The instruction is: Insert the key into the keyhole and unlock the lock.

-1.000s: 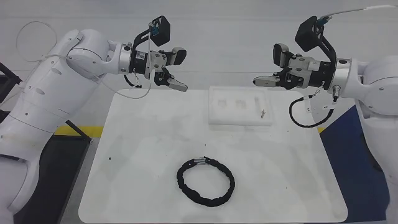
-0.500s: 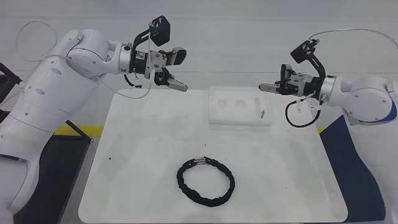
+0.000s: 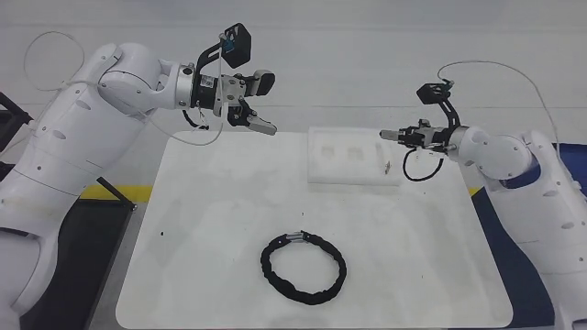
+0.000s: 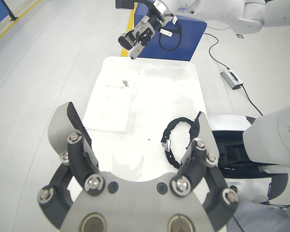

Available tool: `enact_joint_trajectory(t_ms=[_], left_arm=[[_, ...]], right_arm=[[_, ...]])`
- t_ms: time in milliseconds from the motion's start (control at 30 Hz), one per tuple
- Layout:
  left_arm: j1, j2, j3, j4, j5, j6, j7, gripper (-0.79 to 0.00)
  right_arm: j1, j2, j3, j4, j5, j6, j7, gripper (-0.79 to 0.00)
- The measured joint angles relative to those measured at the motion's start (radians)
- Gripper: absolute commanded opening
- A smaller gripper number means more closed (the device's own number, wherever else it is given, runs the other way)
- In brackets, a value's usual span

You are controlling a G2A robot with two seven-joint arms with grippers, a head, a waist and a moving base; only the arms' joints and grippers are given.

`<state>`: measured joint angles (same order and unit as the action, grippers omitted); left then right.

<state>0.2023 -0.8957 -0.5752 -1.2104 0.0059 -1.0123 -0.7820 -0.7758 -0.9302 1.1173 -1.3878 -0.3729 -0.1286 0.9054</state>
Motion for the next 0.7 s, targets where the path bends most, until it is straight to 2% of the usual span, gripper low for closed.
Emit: enact_joint_trajectory(t_ms=[267,700], left_arm=[[0.0,0.0,0.0,0.0,0.0,0.0,0.0,0.0],[0.0,0.0,0.0,0.0,0.0,0.0,0.0,0.0]], right_arm=[[0.052,-0.034,-0.105,0.076,-0.049,0.101,-0.003,0.0],[0.117,-0.092,-0.23,0.229,-0.072,0.196,-0.01,0.0]])
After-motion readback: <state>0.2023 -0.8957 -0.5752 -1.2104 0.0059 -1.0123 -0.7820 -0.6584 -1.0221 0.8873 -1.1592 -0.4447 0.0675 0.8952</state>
